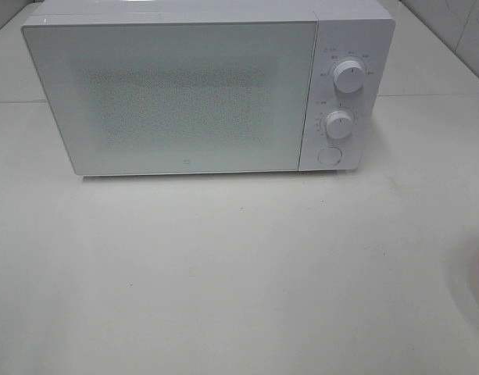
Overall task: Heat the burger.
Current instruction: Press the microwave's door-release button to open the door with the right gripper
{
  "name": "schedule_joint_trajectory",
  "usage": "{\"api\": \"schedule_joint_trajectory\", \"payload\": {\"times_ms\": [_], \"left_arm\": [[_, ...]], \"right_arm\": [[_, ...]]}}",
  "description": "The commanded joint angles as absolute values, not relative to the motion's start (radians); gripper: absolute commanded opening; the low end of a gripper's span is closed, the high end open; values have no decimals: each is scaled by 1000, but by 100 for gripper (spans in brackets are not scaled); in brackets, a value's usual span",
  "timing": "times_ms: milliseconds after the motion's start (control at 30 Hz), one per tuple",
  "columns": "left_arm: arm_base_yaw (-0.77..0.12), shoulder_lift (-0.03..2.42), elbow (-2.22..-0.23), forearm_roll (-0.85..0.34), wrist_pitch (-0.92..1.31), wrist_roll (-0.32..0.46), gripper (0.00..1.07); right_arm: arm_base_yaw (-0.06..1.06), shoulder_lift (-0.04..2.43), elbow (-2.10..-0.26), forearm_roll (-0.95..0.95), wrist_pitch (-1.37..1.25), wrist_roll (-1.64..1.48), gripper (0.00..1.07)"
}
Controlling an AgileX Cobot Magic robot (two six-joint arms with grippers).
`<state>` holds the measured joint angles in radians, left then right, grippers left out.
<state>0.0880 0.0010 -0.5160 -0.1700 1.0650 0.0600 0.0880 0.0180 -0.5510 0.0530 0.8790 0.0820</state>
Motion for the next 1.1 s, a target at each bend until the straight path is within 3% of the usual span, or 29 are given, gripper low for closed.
{"api": "schedule_joint_trajectory", "payload": {"times_ms": [33,1100], "left_arm": [[89,0,-516,-180,1069,61,100],[89,0,-516,-180,1069,61,100]], "right_arm": [[85,75,-560,65,822,75,66],[85,507,-560,64,298,76,66]]}}
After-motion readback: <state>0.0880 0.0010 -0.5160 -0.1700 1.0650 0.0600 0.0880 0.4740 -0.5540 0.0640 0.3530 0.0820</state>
